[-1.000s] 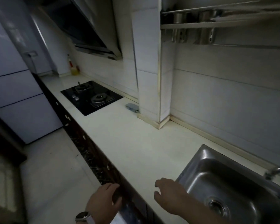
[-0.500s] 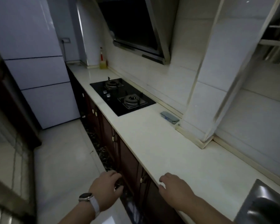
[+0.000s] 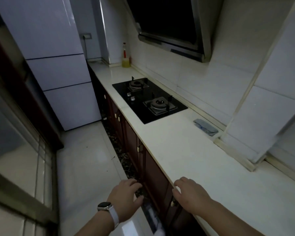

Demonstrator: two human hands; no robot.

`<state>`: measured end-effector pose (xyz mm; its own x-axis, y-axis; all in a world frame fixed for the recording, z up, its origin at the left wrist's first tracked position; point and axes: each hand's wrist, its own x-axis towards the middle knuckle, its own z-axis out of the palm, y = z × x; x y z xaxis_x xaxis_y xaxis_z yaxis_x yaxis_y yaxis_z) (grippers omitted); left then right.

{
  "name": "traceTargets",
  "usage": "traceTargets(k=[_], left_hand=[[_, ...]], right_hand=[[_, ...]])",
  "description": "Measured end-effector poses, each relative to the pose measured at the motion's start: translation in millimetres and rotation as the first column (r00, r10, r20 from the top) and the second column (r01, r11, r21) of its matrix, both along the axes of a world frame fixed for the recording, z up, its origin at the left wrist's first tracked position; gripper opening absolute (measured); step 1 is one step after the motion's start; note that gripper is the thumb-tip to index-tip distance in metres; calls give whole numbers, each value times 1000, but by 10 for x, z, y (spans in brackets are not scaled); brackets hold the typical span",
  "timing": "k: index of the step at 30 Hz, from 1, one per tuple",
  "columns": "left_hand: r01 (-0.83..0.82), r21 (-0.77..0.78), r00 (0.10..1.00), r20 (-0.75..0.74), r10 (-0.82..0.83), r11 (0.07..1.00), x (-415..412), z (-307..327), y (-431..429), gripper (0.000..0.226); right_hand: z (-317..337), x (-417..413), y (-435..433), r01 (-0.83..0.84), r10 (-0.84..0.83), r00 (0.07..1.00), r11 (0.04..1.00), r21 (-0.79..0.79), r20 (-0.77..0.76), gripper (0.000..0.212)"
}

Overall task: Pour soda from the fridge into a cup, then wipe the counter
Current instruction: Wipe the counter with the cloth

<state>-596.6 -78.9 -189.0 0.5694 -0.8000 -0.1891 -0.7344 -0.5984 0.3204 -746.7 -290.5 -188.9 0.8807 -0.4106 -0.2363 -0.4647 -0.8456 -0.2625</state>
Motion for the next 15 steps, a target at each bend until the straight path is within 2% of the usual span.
traceTargets(k=[8, 15], left_hand=[[99, 126, 995, -15, -98, 987, 813, -14, -850, 44], [199, 140, 980, -13, -199, 970, 1369, 23, -1846, 48]], right_hand=[[-282, 687, -652, 43, -38, 998, 991, 127, -39, 44], [-276, 1113, -1357, 146, -150, 989, 962, 231, 1, 45]])
